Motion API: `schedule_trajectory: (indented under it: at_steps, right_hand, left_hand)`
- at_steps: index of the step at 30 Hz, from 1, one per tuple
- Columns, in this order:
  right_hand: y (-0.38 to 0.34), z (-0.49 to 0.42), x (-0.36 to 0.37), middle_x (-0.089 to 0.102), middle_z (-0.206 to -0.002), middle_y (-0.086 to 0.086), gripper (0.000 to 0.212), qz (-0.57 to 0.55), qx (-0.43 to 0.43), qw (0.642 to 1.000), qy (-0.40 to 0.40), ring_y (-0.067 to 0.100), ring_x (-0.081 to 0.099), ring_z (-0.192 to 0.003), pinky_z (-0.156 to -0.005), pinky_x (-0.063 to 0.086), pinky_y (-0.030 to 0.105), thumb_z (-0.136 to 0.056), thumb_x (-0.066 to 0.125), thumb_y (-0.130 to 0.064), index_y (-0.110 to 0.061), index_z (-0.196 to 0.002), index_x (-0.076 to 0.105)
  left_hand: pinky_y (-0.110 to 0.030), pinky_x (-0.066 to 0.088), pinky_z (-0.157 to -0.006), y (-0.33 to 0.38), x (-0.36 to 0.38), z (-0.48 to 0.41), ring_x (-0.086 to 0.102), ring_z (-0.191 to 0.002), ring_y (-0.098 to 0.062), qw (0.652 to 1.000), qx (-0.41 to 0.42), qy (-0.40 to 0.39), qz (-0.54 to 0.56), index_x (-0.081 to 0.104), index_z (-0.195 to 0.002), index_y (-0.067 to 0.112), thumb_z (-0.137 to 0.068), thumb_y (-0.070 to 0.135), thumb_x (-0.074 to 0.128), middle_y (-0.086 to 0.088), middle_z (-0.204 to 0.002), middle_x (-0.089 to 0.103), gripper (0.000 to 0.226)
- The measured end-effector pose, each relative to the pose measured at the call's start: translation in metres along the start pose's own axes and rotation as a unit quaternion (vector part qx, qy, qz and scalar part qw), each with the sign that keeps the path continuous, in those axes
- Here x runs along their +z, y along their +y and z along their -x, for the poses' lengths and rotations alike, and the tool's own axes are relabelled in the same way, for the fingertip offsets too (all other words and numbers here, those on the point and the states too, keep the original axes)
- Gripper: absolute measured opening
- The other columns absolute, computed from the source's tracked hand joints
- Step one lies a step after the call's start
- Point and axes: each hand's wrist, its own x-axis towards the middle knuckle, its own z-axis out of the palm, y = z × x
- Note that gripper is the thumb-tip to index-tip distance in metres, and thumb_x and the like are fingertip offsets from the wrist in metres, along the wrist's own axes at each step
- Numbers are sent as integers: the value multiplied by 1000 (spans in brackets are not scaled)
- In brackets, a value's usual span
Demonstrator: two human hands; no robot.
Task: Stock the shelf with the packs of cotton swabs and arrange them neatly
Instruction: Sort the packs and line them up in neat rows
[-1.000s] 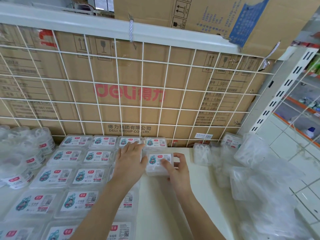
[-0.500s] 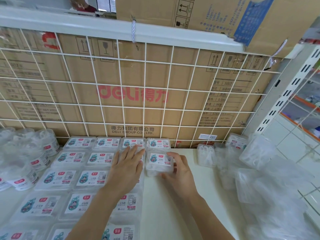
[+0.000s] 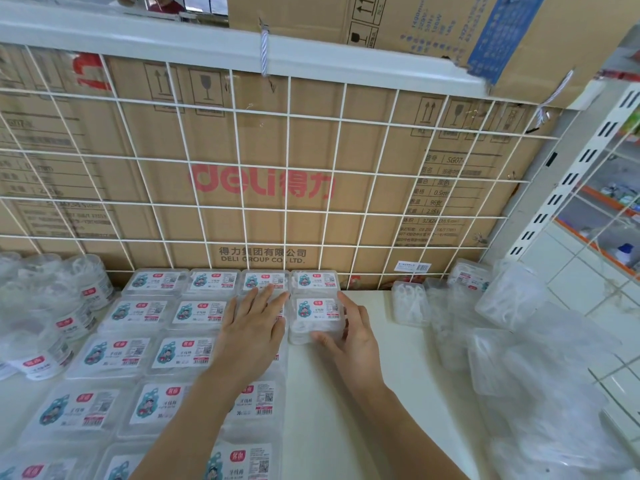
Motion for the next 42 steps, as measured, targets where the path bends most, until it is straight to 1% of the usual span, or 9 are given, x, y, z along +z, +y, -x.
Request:
schedule_trajectory:
  at_steps: [5, 17, 22, 24, 27, 30, 35, 39, 42]
  right_hand:
    - [0, 2, 2, 42, -118, -5, 72, 61, -20, 998, -1, 11, 50, -110, -91, 48, 28, -76, 63, -48, -24, -140, 39]
    - [-3, 3, 1, 38, -128, -6, 74, 77, -24, 996, -23, 6, 44, -116, -93, 42, 23, -81, 65, -49, -28, -143, 30]
    - [-14, 3, -13, 35, -127, -22, 56, -1, 13, 1000, -12, 3, 44, -118, -98, 42, 29, -87, 42, -62, -43, -138, 28]
    - [-13, 2, -24, 39, -133, -15, 59, -6, 34, 999, -6, 7, 44, -120, -101, 41, 33, -88, 41, -59, -33, -140, 34]
    - [-10, 0, -45, 47, -133, -8, 49, 5, 51, 999, -6, 9, 48, -116, -95, 39, 24, -92, 49, -46, -25, -136, 42]
    - [-5, 2, -67, 53, -126, -8, 37, 41, 47, 998, -12, 7, 50, -110, -86, 36, 16, -93, 55, -28, -23, -129, 50]
    - [3, 11, -100, 57, -117, -11, 29, 67, 34, 997, 0, 4, 52, -105, -76, 34, 0, -92, 58, -24, -23, -121, 57]
    - [-4, 19, -121, 58, -113, -12, 25, 114, -17, 993, 19, 7, 58, -92, -72, 37, 6, -91, 59, -23, -21, -116, 61]
    - [-15, 21, -145, 61, -110, -7, 30, 158, -73, 983, 66, 12, 60, -94, -74, 42, 18, -87, 51, -32, -18, -111, 64]
  left_hand:
    - [-36, -6, -116, 0, -1, 0, -4, -145, -11, 1000, -4, -5, 14, 13, -149, 35, -64, 51, -19, 10, -158, 5, 92]
    - [-35, -6, -115, -1, 0, 0, -3, -145, -9, 1000, 1, -8, 23, 14, -149, 36, -69, 53, -15, 12, -158, 6, 87]
    - [-33, -7, -115, -6, -2, -1, -1, -145, -9, 997, -3, -16, 77, 19, -148, 36, -93, 46, 12, 12, -157, 10, 56]
    - [-32, -7, -115, -6, -4, -1, -2, -145, -8, 995, 0, -18, 93, 21, -148, 36, -102, 38, 24, 12, -157, 9, 46]
    - [-30, -7, -114, -6, -9, -2, -2, -145, -9, 991, 3, -28, 130, 24, -147, 34, -102, 34, 32, 11, -157, 11, 46]
    - [-30, -2, -114, -8, -12, -2, 4, -145, -12, 988, 7, -29, 150, 30, -145, 32, -100, 32, 39, 7, -156, 17, 46]
    - [-36, 19, -114, -3, -22, -5, 29, -139, -21, 980, 1, 15, 197, 49, -135, 22, -95, 22, 52, -2, -149, 35, 39]
    - [-30, 34, -100, 30, -33, -11, 44, -126, -17, 971, 71, 38, 224, 55, -127, 20, -94, 31, 51, 4, -136, 50, 36]
    - [-25, 34, -99, 75, -33, -17, 44, -124, -11, 958, 145, -1, 248, 54, -127, 22, -81, 48, 39, 11, -132, 48, 55]
